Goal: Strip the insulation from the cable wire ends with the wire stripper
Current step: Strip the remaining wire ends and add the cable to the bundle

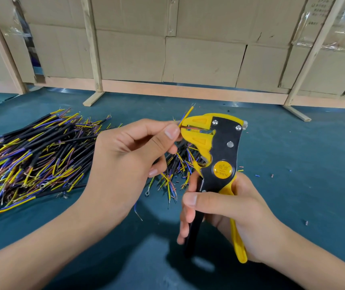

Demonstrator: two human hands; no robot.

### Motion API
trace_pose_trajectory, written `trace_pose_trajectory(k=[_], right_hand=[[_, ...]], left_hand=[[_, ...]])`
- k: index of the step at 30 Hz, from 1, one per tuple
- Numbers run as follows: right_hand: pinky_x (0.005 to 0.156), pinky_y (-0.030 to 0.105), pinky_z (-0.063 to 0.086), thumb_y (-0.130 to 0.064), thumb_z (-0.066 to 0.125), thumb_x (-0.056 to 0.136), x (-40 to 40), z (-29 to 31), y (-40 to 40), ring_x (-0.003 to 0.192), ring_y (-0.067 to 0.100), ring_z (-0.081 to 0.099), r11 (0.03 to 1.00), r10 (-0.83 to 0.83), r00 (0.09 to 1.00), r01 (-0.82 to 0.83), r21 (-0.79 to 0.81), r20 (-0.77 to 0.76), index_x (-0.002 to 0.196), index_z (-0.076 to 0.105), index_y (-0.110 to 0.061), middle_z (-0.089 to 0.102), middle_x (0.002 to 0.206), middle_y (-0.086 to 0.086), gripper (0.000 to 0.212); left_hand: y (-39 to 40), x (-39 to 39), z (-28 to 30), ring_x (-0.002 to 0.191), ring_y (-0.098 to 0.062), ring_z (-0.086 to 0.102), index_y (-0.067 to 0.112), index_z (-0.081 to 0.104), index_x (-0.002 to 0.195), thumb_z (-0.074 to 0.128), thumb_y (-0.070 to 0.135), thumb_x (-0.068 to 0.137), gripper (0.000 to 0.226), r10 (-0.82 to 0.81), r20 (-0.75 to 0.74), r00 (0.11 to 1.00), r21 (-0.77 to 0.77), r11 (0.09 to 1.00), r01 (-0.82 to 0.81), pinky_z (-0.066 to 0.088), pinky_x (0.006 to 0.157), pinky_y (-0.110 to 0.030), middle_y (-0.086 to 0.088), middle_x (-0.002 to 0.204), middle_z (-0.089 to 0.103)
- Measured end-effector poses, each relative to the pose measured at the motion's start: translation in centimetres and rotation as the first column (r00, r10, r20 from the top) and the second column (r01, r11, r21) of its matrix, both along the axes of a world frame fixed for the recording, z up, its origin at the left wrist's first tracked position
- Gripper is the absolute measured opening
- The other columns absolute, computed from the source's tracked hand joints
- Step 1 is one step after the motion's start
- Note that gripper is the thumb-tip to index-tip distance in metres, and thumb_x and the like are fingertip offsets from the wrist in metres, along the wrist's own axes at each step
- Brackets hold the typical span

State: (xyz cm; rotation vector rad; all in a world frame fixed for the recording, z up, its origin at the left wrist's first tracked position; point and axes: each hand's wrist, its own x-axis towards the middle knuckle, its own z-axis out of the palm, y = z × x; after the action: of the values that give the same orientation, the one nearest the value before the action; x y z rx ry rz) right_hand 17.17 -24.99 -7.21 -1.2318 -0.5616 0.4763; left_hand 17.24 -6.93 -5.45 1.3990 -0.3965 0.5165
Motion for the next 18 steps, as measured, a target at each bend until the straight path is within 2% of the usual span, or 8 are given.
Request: trace_pose_trajectory(k=[5, 8, 11, 14, 16, 18], right_hand=[[0.057, 0.045, 0.055, -0.013, 0.073, 0.073, -0.2, 0.1, 0.0, 0.051, 0.032, 0.058, 1.0, -0.012, 1.0, 0.011, -0.028, -0.023, 0.071, 0.063, -0.007, 0.057, 0.06, 0.016, 0.012], [0.053, 0.043, 0.054, -0.02, 0.074, 0.074, -0.4, 0.2, 0.0, 0.045, 0.03, 0.055, 0.997, -0.029, 0.999, 0.026, -0.066, -0.04, 0.063, 0.058, -0.005, 0.053, 0.056, 0.015, 0.025], [0.044, 0.033, 0.047, -0.027, 0.077, 0.07, -0.3, 0.2, 0.0, 0.034, 0.025, 0.044, 0.979, -0.164, 0.986, 0.16, -0.128, -0.02, 0.056, 0.049, -0.007, 0.042, 0.047, 0.013, 0.037], [0.041, 0.03, 0.044, -0.023, 0.075, 0.071, -0.3, 0.2, 0.1, 0.031, 0.024, 0.04, 0.953, -0.243, 0.97, 0.239, -0.186, 0.004, 0.052, 0.047, -0.009, 0.039, 0.044, 0.013, 0.037], [0.042, 0.031, 0.044, -0.021, 0.072, 0.072, -0.4, 0.3, 0.0, 0.032, 0.025, 0.04, 0.943, -0.26, 0.966, 0.256, -0.214, 0.011, 0.05, 0.048, -0.009, 0.04, 0.044, 0.013, 0.035], [0.042, 0.033, 0.045, -0.021, 0.071, 0.071, -0.7, 0.2, 0.2, 0.033, 0.026, 0.041, 0.927, -0.291, 0.957, 0.286, -0.242, 0.018, 0.049, 0.049, -0.009, 0.042, 0.044, 0.013, 0.034]], left_hand=[[-0.2, -0.1, 0.0, 0.048, -0.023, 0.033, 0.012, 0.079, 0.087, 0.068, 0.019, 0.088, 0.014, 0.013, 0.021, 1.0, 0.018, 1.0, -0.014, 0.028, 0.05, -0.027, -0.007, 0.071, 0.059], [-0.2, -0.2, 0.1, 0.046, -0.022, 0.034, 0.012, 0.08, 0.087, 0.068, 0.018, 0.087, 0.013, 0.024, 0.026, 0.999, 0.029, 0.999, -0.025, 0.03, 0.049, -0.023, -0.008, 0.069, 0.059], [-0.3, -0.5, 0.3, 0.046, -0.017, 0.037, 0.009, 0.079, 0.092, 0.071, 0.018, 0.087, 0.013, 0.05, 0.02, 0.999, 0.087, 0.995, -0.052, 0.032, 0.048, -0.02, -0.007, 0.067, 0.059], [-0.1, -0.4, 0.5, 0.046, -0.007, 0.043, 0.012, 0.078, 0.091, 0.073, 0.022, 0.087, 0.012, 0.128, 0.031, 0.991, 0.187, 0.974, -0.131, 0.035, 0.05, -0.013, 0.006, 0.063, 0.06], [0.4, -0.2, 0.8, 0.057, -0.004, 0.055, 0.015, 0.078, 0.092, 0.069, 0.021, 0.089, 0.011, 0.238, 0.168, 0.957, 0.371, 0.884, -0.285, 0.039, 0.059, -0.01, 0.013, 0.068, 0.063], [0.9, 0.2, 1.2, 0.072, -0.006, 0.061, 0.012, 0.077, 0.095, 0.065, 0.014, 0.093, 0.012, 0.285, 0.427, 0.858, 0.542, 0.679, -0.495, 0.042, 0.069, -0.014, 0.01, 0.081, 0.066]])
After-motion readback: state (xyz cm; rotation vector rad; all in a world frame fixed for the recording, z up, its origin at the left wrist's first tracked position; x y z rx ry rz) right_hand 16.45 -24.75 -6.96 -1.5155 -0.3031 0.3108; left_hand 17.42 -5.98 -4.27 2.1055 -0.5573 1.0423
